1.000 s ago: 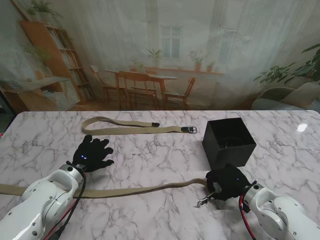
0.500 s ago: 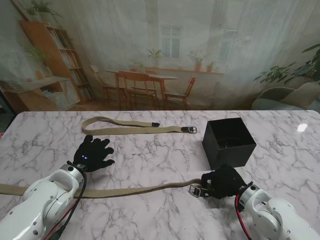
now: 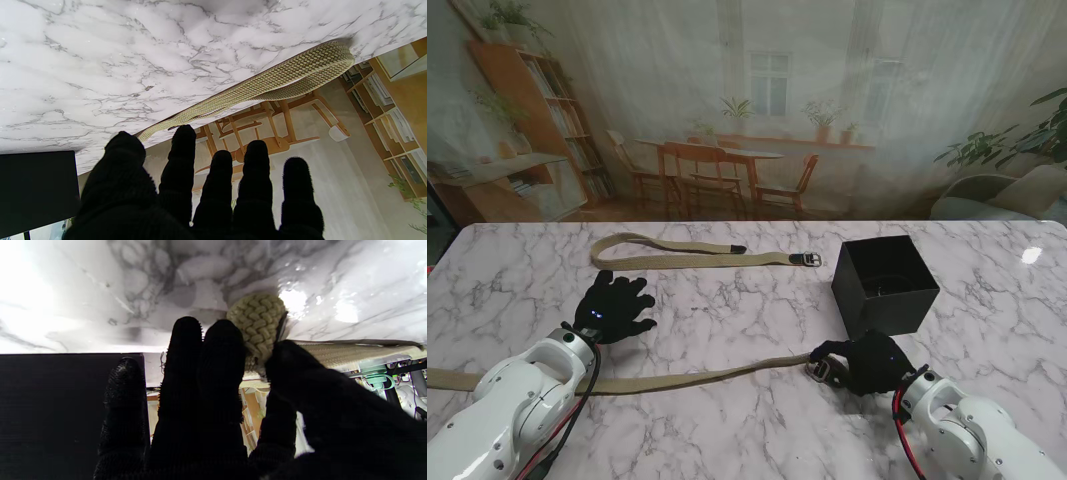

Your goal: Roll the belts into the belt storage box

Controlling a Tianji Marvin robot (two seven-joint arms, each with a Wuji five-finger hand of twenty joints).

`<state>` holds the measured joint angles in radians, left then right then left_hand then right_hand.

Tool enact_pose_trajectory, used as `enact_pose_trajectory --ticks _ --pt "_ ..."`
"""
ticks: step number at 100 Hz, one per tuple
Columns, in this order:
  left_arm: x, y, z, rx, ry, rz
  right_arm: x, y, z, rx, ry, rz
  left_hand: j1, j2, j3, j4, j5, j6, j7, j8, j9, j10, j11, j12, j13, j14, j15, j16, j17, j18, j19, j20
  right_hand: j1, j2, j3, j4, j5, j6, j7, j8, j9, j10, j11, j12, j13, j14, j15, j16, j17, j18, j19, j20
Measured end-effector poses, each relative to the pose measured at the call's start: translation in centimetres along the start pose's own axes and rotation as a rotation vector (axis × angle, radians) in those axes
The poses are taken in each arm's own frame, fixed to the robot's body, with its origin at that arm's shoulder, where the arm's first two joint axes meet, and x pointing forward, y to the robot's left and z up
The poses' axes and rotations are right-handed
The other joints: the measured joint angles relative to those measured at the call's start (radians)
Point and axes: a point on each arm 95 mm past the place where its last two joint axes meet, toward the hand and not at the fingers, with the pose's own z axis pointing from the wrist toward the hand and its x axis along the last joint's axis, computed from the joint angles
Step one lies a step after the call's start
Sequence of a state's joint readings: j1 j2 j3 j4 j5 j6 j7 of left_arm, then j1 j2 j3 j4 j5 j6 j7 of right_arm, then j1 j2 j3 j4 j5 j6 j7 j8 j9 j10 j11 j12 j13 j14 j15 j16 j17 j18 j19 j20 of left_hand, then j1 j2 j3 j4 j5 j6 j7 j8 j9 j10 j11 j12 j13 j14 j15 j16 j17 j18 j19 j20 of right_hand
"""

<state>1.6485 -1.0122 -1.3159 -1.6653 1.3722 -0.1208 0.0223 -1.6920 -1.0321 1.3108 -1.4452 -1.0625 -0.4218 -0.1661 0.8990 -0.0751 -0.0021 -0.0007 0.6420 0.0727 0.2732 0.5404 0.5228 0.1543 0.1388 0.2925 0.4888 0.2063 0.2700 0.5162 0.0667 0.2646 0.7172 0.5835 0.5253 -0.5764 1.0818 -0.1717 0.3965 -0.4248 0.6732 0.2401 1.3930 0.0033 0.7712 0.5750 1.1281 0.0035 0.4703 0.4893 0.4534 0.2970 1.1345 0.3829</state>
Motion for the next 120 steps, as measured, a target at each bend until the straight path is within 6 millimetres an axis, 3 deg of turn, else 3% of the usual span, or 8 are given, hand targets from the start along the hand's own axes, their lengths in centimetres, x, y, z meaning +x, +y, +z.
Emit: enact_pose_trajectory --ticks 13,25,34,38,63,71,92,120 --pt "0.0 0.0 0.0 0.003 0.0 -0.001 0.1 -0.1 0.0 0.018 0.011 0.009 0.0 0.0 0.0 0.0 0.0 0.0 0.0 0.0 0.0 0.0 0.0 0.0 0.0 0.0 0.0 0.0 0.0 0.0 0.0 0.0 0.011 0.022 -0.002 -0.028 0.264 -0.005 0.1 -0.04 0.0 0.005 0.011 0.012 -0.002 0.001 0.009 0.01 -0.022 0.001 -0.013 0.004" --pt "0.0 0.0 0.0 0.003 -0.001 -0.002 0.1 0.0 0.0 0.015 0.015 0.004 0.0 0.0 0.0 0.0 0.0 0.0 0.0 0.0 0.0 0.0 0.0 0.0 0.0 0.0 0.0 0.0 0.0 0.0 0.0 0.0 -0.018 -0.045 -0.03 -0.083 0.345 0.156 0.24 -0.156 0.017 -0.013 0.011 -0.014 -0.002 -0.007 0.02 0.024 -0.022 -0.007 -0.013 0.01" --pt "0.0 0.0 0.0 0.003 0.0 -0.002 0.2 0.1 0.1 0.012 0.016 0.002 0.0 0.0 0.0 0.0 0.0 0.0 0.0 0.0 0.0 0.0 0.0 0.0 0.0 0.0 0.0 0.0 0.0 0.0 0.0 0.0 -0.089 -0.036 -0.056 -0.085 0.432 0.266 0.197 -0.069 0.024 -0.018 0.011 -0.05 -0.001 -0.015 0.02 0.024 -0.022 -0.026 -0.011 0.01" --pt "0.0 0.0 0.0 0.003 0.0 -0.002 0.3 0.2 0.1 0.016 0.018 0.0 0.0 0.0 0.0 0.0 0.0 0.0 0.0 0.0 0.0 0.0 0.0 0.0 0.0 0.0 0.0 0.0 0.0 0.0 0.0 0.0 -0.124 -0.036 -0.076 -0.041 0.458 0.305 0.138 0.009 0.025 -0.02 -0.004 -0.072 -0.001 -0.017 0.02 0.024 -0.022 -0.036 -0.01 0.01" --pt "0.0 0.1 0.1 0.0 0.001 -0.005 1.1 1.9 -0.3 0.187 0.071 -0.026 0.0 0.0 0.0 0.0 0.0 0.0 0.0 0.0 0.0 0.0 0.0 0.0 0.0 0.0 0.0 0.0 -0.001 0.0 0.0 0.0 -0.174 -0.036 -0.133 0.034 0.404 0.408 -0.005 0.164 -0.002 -0.076 -0.274 -0.19 -0.066 -0.079 -0.046 -0.048 -0.063 -0.091 -0.016 0.01" --pt "0.0 0.0 0.1 -0.001 0.001 -0.005 1.4 2.6 -0.6 0.256 0.094 -0.05 0.0 0.0 0.0 0.0 0.0 0.0 0.0 0.0 0.0 0.0 0.0 0.0 0.0 0.0 0.0 0.0 -0.001 0.0 0.0 0.0 -0.168 -0.101 -0.065 0.041 0.344 0.425 -0.019 0.187 -0.042 -0.092 -0.323 -0.209 -0.113 -0.101 -0.07 -0.074 -0.09 -0.115 -0.034 0.011" --pt "0.0 0.0 0.2 -0.002 0.002 -0.007 1.7 3.7 -0.9 0.316 0.107 -0.167 0.0 0.0 0.0 0.0 0.0 0.0 0.0 0.0 0.0 0.0 0.0 0.0 0.0 0.0 0.0 0.0 -0.002 0.0 0.0 0.0 0.065 -0.258 0.193 0.02 0.283 0.441 -0.042 0.214 -0.065 -0.141 -0.426 -0.221 -0.158 -0.156 -0.094 -0.132 -0.056 -0.211 -0.045 0.004" --pt "0.1 0.1 0.2 -0.006 0.004 -0.011 1.4 3.1 -0.3 0.239 0.113 -0.204 0.0 0.0 0.0 0.0 0.0 0.0 0.0 0.0 0.0 0.0 0.0 0.0 0.0 0.0 0.0 0.0 -0.002 0.0 0.0 0.0 0.061 -0.257 0.117 -0.025 0.299 0.423 0.201 0.035 0.012 -0.145 -0.401 -0.268 -0.053 -0.131 -0.092 -0.127 0.107 -0.277 0.035 -0.016"
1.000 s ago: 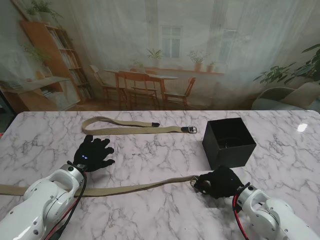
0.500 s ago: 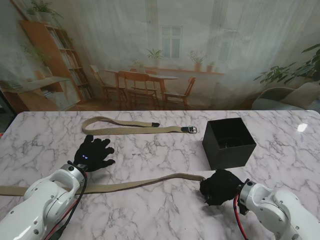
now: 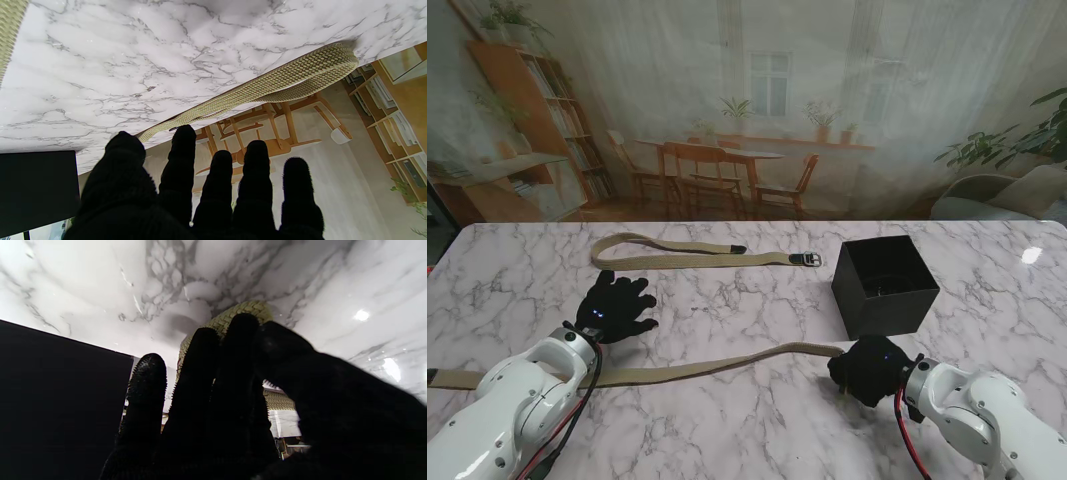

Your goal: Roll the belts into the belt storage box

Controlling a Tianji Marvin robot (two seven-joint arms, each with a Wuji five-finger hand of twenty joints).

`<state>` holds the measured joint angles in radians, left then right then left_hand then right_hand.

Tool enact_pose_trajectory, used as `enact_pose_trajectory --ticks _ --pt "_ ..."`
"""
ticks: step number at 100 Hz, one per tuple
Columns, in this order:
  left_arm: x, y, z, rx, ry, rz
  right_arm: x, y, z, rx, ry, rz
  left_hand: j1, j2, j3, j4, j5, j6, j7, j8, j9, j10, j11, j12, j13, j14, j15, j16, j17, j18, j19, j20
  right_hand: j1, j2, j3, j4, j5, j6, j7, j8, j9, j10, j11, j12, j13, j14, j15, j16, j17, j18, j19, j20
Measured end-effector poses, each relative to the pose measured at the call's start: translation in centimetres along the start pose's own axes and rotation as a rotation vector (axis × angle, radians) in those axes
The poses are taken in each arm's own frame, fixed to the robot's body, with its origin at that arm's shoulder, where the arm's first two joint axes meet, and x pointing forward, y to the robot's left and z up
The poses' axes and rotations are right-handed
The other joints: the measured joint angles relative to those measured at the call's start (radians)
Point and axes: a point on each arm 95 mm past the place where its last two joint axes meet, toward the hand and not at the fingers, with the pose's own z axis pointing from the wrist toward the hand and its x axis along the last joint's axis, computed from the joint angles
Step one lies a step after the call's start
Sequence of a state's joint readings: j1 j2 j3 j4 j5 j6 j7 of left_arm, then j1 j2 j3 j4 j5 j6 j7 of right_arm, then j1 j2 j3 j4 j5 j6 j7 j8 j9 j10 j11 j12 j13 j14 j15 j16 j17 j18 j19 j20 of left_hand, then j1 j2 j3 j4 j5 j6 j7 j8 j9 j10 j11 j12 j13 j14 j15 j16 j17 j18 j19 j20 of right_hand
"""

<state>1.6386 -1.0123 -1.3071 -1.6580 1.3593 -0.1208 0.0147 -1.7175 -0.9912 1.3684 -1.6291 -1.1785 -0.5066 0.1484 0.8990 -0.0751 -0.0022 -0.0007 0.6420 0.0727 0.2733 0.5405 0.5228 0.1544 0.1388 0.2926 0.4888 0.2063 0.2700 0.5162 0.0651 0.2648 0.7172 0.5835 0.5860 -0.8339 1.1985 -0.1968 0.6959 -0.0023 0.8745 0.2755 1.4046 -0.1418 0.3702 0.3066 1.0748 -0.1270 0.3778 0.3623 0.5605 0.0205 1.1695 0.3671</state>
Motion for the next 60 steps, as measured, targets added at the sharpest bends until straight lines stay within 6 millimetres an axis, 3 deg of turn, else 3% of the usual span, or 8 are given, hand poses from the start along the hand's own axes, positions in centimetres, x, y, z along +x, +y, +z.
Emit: enact_pose_trajectory --ticks 10,20,28,36,52,60 --pt "0.03 0.01 0.02 -0.001 0.001 -0.001 -0.04 -0.21 0.19 -0.011 0.001 0.0 0.0 0.0 0.0 0.0 0.0 0.0 0.0 0.0 0.0 0.0 0.0 0.0 0.0 0.0 0.0 0.0 0.0 0.0 0.0 0.0 -0.022 0.0 -0.038 -0.011 0.003 -0.089 0.011 0.013 -0.027 0.05 0.106 0.099 0.002 0.058 0.048 0.056 -0.014 0.043 0.0 0.0" --pt "0.05 0.02 0.05 -0.004 0.002 -0.001 -0.07 -0.29 0.22 -0.018 -0.005 -0.012 0.0 0.0 0.0 0.0 0.0 0.0 0.0 0.0 0.0 0.0 0.0 0.0 0.0 0.0 0.0 0.0 0.0 0.0 0.0 0.0 -0.041 0.031 -0.046 -0.011 -0.005 -0.205 -0.036 0.04 -0.088 0.086 0.195 0.226 -0.014 0.106 0.089 0.131 -0.097 0.131 0.0 0.037" --pt "0.08 0.03 0.08 -0.006 0.002 -0.002 -0.06 -0.34 0.19 -0.012 -0.015 -0.023 0.0 0.0 0.0 0.0 0.0 0.0 0.0 0.0 0.0 0.0 0.0 0.0 0.0 0.0 0.0 0.0 0.0 0.0 0.0 0.0 -0.107 0.068 -0.044 0.022 -0.014 -0.282 -0.088 0.072 -0.145 0.099 0.253 0.306 -0.056 0.122 0.115 0.175 -0.138 0.166 -0.005 0.071" --pt "0.09 0.04 0.08 -0.007 0.003 -0.002 -0.03 -0.35 0.07 -0.003 -0.018 -0.031 0.0 0.0 0.0 0.0 0.0 0.0 0.0 0.0 0.0 0.0 0.0 0.0 0.0 0.0 0.0 0.0 0.0 0.0 0.0 0.0 -0.176 0.125 -0.112 0.079 -0.047 -0.312 -0.181 0.14 -0.243 0.127 0.309 0.351 -0.122 0.141 0.144 0.205 -0.171 0.188 -0.027 0.099" --pt "0.1 0.05 0.1 -0.007 0.003 -0.002 -0.05 -0.31 -0.28 0.058 -0.018 -0.027 0.0 0.0 0.0 0.0 0.0 0.0 0.0 0.0 0.0 0.0 0.0 0.0 0.0 0.0 0.0 0.0 0.0 0.0 0.0 0.0 -0.212 0.176 -0.183 0.082 -0.168 -0.313 -0.278 0.155 -0.398 0.17 0.358 0.416 -0.2 0.161 0.193 0.225 -0.196 0.201 -0.044 0.118" --pt "0.1 0.05 0.1 -0.007 0.002 -0.002 -0.08 -0.18 -0.53 0.051 -0.019 -0.035 0.0 0.0 0.0 0.0 0.0 0.0 0.0 0.0 0.0 0.0 0.0 0.0 0.0 0.0 0.0 0.0 0.0 0.0 0.0 0.0 -0.235 0.204 -0.192 0.102 -0.206 -0.31 -0.306 0.155 -0.455 0.176 0.368 0.422 -0.237 0.162 0.193 0.225 -0.205 0.201 -0.049 0.118"
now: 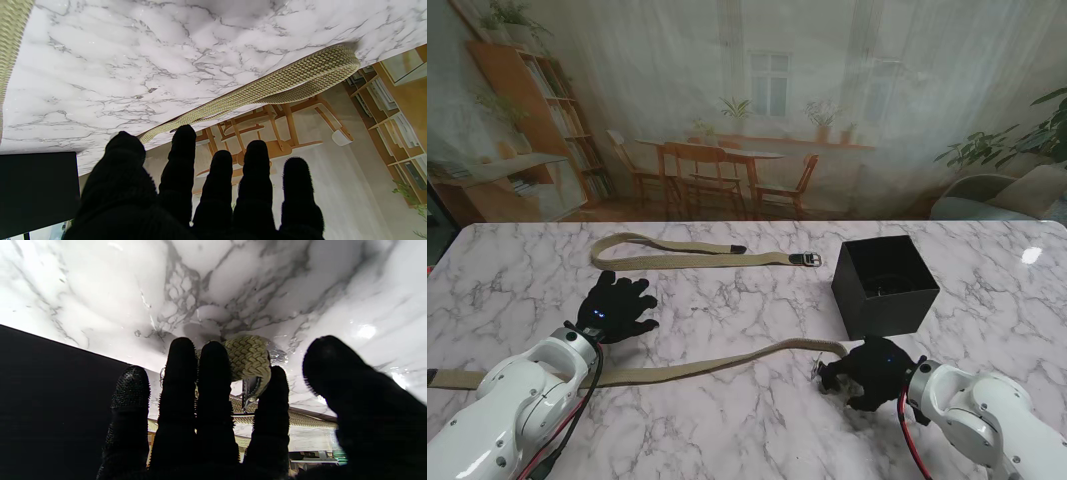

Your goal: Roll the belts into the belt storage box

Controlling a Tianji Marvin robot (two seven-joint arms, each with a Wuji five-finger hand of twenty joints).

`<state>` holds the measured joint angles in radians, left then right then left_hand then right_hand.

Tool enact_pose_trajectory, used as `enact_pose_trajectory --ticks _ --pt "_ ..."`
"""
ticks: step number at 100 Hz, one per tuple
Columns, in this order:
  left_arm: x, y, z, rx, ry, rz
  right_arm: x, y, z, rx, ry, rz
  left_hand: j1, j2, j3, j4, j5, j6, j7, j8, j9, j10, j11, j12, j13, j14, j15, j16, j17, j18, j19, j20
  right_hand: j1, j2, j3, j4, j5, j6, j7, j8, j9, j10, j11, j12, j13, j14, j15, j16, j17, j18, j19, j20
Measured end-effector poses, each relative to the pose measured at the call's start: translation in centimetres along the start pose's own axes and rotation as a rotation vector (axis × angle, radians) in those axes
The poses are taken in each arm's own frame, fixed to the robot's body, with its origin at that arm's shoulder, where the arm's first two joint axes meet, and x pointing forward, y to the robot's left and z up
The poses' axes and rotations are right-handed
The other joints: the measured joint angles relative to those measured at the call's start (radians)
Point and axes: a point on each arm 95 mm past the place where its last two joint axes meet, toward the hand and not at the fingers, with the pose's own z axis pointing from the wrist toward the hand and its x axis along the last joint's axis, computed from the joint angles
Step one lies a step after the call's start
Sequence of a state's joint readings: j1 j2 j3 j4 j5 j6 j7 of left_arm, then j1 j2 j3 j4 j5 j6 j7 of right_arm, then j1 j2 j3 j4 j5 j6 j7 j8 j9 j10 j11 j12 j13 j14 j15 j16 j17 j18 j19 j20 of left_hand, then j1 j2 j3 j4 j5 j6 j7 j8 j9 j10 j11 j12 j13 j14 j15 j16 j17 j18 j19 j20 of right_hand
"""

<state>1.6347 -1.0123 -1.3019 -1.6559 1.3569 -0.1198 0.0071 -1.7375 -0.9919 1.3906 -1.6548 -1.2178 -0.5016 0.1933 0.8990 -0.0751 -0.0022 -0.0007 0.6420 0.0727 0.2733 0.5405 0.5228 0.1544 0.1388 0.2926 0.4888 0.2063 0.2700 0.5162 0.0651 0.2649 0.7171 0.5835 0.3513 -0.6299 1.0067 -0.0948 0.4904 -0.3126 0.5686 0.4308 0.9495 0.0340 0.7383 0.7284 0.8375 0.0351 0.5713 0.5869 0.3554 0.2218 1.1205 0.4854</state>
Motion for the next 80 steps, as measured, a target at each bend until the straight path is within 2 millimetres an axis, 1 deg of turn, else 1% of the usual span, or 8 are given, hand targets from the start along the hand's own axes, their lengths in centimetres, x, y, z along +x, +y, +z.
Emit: enact_pose_trajectory --ticks 13,16,31,52,62,68,74,80 --pt "0.02 0.0 0.01 0.0 0.0 0.0 0.03 0.43 -0.6 0.012 -0.009 -0.034 0.0 0.0 0.0 0.0 0.0 0.0 0.0 0.0 0.0 0.0 0.0 0.0 0.0 0.0 0.0 0.0 0.0 0.0 0.0 0.0 0.0 0.009 0.027 0.019 -0.035 0.014 -0.012 0.004 -0.085 0.01 0.018 0.021 -0.031 0.001 0.022 0.0 -0.004 0.0 -0.006 0.012" --pt "0.02 0.0 0.02 0.0 0.0 0.0 0.06 0.5 -0.67 0.018 -0.009 -0.038 0.0 0.0 0.0 0.0 0.0 0.0 0.0 0.0 0.0 0.0 0.0 0.0 0.0 0.0 0.0 0.0 0.0 0.0 0.0 0.0 0.0 0.009 0.031 0.023 -0.035 0.053 -0.012 0.01 -0.091 0.012 0.02 0.023 -0.032 0.001 0.023 0.0 -0.004 0.0 -0.006 0.014" --pt "0.02 0.02 0.04 -0.001 0.0 0.001 0.09 0.6 -0.71 0.026 -0.009 -0.043 0.0 0.0 0.0 0.0 0.0 0.0 0.0 0.0 0.0 0.0 0.0 0.0 0.0 0.0 0.0 0.0 0.0 0.0 0.0 0.0 0.0 0.009 0.074 0.028 -0.033 0.344 -0.036 0.01 -0.064 0.012 0.021 0.008 -0.008 0.001 0.024 -0.002 0.032 -0.013 -0.006 0.015" --pt "0.02 0.07 0.05 -0.005 -0.002 0.001 0.19 0.37 -0.34 0.023 -0.019 0.093 0.0 0.0 0.0 0.0 0.0 0.0 0.0 0.0 0.0 0.0 0.0 0.0 0.0 0.0 0.0 0.0 0.0 0.0 0.0 0.0 0.002 0.008 0.074 0.028 -0.006 0.5 -0.083 -0.031 0.109 0.01 0.052 -0.031 0.13 0.017 0.015 -0.037 0.118 -0.031 -0.01 -0.043" --pt "0.03 0.09 0.06 -0.007 -0.002 0.001 0.32 0.17 -0.43 0.061 -0.018 0.114 0.0 0.0 0.0 0.0 0.0 0.0 0.0 0.0 0.0 0.0 0.0 0.0 0.0 0.0 0.0 0.0 -0.001 0.0 0.0 0.0 0.004 0.007 0.097 0.028 -0.023 0.514 -0.082 -0.064 0.169 -0.012 0.057 -0.07 0.179 0.009 -0.003 -0.047 0.155 -0.067 -0.005 -0.067" --pt "0.05 0.09 0.06 -0.007 -0.002 0.001 0.34 0.26 -0.62 0.084 -0.022 0.087 0.0 0.0 0.0 0.0 0.0 0.0 0.0 0.0 0.0 0.0 0.0 0.0 0.0 0.0 0.0 0.0 -0.001 0.0 -0.001 0.0 0.057 -0.044 0.141 0.006 -0.051 0.51 -0.052 -0.066 0.182 -0.044 0.036 -0.082 0.192 -0.016 -0.034 -0.051 0.165 -0.092 0.004 -0.075" --pt "0.07 0.1 0.08 -0.008 -0.001 0.001 0.31 0.46 -0.79 0.096 -0.028 0.048 0.0 0.0 0.0 0.0 0.0 0.0 0.0 0.0 0.0 0.0 0.0 0.0 0.0 0.0 0.0 0.0 -0.004 0.0 -0.005 0.0 0.124 -0.094 0.181 -0.023 -0.086 0.451 -0.033 -0.066 0.193 -0.072 0.023 -0.081 0.203 -0.033 -0.035 -0.051 0.174 -0.109 0.015 -0.079" --pt "0.08 0.1 0.1 -0.008 -0.001 0.002 0.24 0.6 -0.88 0.1 -0.031 0.005 0.0 0.0 0.0 0.0 0.0 0.0 0.0 0.0 0.0 0.0 0.0 0.0 0.0 0.0 0.0 0.0 -0.005 0.0 -0.012 0.0 0.151 -0.123 0.204 -0.042 -0.097 0.387 -0.027 -0.066 0.212 -0.084 0.021 -0.069 0.204 -0.036 -0.035 -0.051 0.175 -0.113 0.021 -0.079"
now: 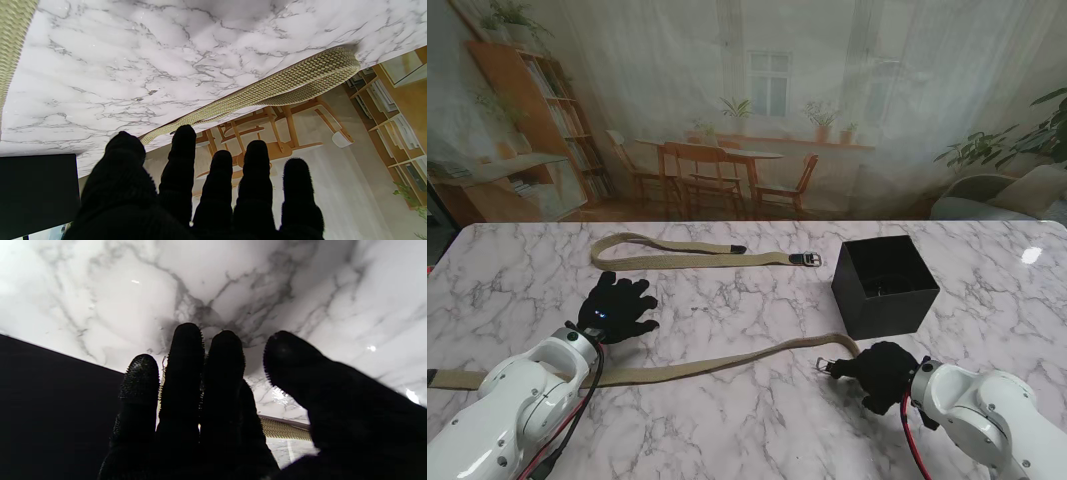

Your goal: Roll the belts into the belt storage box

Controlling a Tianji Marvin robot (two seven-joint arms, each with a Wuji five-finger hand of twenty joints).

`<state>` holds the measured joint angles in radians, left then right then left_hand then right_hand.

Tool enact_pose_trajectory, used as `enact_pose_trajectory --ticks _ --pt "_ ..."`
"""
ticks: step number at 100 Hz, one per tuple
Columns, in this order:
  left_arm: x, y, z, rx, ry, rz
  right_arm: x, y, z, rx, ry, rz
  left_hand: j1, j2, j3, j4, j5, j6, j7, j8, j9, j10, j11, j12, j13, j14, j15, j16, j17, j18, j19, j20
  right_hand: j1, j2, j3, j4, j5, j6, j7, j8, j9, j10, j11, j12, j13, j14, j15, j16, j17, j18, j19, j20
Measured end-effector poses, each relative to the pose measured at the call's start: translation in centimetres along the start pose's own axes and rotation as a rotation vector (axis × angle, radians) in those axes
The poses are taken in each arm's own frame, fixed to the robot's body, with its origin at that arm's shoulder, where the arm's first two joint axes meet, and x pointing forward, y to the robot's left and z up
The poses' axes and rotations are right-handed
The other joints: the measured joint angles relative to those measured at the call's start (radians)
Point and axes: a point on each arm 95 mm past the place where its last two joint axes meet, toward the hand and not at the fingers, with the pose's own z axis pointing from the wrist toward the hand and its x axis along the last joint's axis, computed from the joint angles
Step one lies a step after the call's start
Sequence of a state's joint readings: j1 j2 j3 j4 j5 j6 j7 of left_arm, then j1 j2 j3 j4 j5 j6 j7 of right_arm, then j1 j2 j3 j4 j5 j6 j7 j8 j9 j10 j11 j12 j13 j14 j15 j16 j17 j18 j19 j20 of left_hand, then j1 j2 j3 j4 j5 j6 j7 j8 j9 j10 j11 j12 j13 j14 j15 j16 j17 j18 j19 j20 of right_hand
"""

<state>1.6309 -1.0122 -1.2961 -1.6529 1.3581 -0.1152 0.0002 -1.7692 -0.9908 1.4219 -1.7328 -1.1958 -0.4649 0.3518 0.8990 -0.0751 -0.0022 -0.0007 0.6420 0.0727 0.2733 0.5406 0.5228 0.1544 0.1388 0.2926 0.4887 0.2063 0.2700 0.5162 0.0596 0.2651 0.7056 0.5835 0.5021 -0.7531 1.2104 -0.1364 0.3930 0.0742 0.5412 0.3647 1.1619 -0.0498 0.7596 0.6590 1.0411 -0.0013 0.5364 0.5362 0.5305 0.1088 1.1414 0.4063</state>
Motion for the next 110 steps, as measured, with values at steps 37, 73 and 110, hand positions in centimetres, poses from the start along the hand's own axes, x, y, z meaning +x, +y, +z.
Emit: enact_pose_trajectory --ticks 37,73,110 --pt "0.0 0.0 0.0 0.0 0.0 0.0 0.1 0.2 -0.7 -0.08 -0.027 -0.102 0.0 0.0 0.0 0.0 0.0 0.002 0.0 0.0 0.0 0.0 0.0 0.0 0.0 0.0 0.0 0.0 -0.002 0.0 0.0 0.0 -0.127 0.155 -0.18 0.034 -0.009 -0.39 -0.022 0.014 -0.139 0.032 0.07 0.101 -0.079 0.02 0.082 0.066 -0.091 0.085 0.006 0.045" --pt "0.0 0.1 0.1 0.0 0.001 -0.003 0.5 0.0 -1.7 -0.292 -0.076 -0.107 0.0 0.0 0.0 0.0 0.0 0.004 0.0 0.0 0.0 0.0 0.0 0.0 0.0 0.0 0.0 0.0 -0.002 0.0 0.0 0.0 -0.127 0.153 -0.221 0.034 0.144 -0.181 0.085 0.04 -0.118 0.029 0.012 0.038 -0.052 0.021 0.083 0.062 -0.07 0.089 0.023 0.055" --pt "0.0 0.1 0.2 0.001 0.002 -0.005 -0.4 -1.6 -2.3 -0.235 -0.316 -0.215 0.0 0.0 0.0 0.0 0.0 0.004 0.0 0.0 0.0 0.0 0.0 0.0 0.0 0.0 0.0 0.002 -0.002 0.001 0.0 0.0 -0.176 0.153 -0.453 0.027 0.0 -0.062 0.008 0.078 -0.454 0.109 -0.039 -0.024 -0.159 0.021 0.08 0.05 -0.124 0.114 0.023 0.055"
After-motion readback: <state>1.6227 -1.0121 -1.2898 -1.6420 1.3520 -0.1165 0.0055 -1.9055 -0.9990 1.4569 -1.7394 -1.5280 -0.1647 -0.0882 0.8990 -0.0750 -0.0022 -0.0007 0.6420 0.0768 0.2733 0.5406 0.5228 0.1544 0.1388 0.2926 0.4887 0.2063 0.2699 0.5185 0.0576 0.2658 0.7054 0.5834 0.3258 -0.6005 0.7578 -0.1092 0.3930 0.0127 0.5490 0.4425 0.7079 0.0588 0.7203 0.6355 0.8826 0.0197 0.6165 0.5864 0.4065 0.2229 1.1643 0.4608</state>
